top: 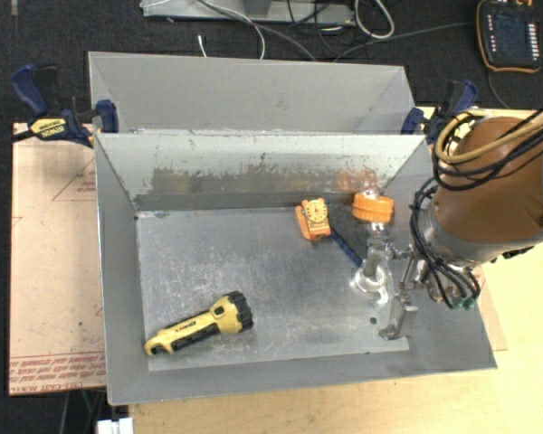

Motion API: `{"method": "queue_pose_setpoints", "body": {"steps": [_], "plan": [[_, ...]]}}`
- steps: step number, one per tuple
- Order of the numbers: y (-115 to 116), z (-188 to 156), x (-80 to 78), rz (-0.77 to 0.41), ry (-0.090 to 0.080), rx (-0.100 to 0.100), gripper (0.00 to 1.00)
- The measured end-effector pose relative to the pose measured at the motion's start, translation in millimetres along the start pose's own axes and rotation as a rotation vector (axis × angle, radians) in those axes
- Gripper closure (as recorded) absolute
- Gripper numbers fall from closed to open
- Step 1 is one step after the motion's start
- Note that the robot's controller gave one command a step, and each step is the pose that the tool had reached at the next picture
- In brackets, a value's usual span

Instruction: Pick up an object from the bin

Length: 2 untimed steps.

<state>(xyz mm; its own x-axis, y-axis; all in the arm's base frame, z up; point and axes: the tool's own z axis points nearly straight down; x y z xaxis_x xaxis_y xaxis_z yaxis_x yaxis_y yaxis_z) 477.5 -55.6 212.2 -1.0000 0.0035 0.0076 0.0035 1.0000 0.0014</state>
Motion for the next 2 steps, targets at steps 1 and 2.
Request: {"method": "queue_pose_setpoints", "body": {"steps": [1,2], "plan": [[0.5,-4.3,-1.5,-0.004,-0.008,0.001,0.0],[-62.0,144.3,-76.5,0.02,-0.013,0.001,0.0]]}}
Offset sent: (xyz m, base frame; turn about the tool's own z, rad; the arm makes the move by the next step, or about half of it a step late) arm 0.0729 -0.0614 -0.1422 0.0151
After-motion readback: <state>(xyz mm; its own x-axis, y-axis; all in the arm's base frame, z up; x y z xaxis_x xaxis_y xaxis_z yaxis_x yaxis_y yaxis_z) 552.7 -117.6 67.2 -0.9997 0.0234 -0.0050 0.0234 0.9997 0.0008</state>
